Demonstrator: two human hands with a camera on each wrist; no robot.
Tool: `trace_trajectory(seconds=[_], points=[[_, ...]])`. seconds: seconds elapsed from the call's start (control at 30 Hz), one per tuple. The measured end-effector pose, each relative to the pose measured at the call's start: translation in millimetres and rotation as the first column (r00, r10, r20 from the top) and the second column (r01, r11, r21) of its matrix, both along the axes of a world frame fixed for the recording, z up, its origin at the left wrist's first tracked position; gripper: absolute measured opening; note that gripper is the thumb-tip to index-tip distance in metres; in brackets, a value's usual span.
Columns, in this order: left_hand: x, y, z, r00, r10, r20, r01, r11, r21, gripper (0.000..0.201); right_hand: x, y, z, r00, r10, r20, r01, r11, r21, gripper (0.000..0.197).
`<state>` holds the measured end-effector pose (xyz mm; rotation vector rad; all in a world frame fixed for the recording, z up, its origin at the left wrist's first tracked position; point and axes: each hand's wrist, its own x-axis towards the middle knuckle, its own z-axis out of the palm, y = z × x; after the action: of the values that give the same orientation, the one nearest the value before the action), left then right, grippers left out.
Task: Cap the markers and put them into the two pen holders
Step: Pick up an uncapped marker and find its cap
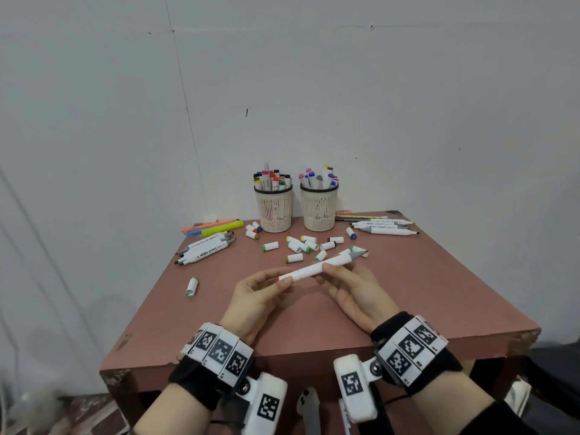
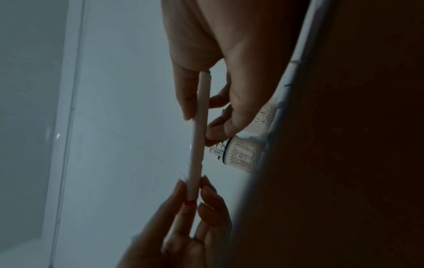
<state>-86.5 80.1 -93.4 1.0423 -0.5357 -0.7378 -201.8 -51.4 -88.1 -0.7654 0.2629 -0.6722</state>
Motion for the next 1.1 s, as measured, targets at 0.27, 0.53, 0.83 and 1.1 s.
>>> trace_trajectory(seconds=[0.27, 0.53, 0.83, 1.1], points=[[-0.8, -0.5, -3.3, 1.0, 0.01, 0.026, -0.011, 0.999, 0.048, 0.028, 0.7, 3.8, -3.2, 0.996, -0.079, -0.032, 0.074, 0.987, -0.145, 0.009], [1.3, -1.8, -3.4, 0.999, 0.025, -0.034, -0.024, 0.999, 0.043, 0.028, 2.1, 4.4, -6.3, 0.994, -0.104, -0.015, 0.095, 0.955, -0.283, 0.032], [-2.1, -0.4, -2.0, 1.0, 0.01, -0.03, -0.009, 0.999, 0.032, 0.016, 1.0, 9.7, -11.0, 0.976, -0.207, -0.068, 0.149, 0.861, -0.486, 0.018], [-4.3, 2.4, -0.5, 0.999, -0.037, -0.017, 0.037, 0.999, -0.024, 0.017, 0.6, 22.3, -8.8, 0.95, -0.299, -0.086, 0.196, 0.788, -0.584, 0.017]])
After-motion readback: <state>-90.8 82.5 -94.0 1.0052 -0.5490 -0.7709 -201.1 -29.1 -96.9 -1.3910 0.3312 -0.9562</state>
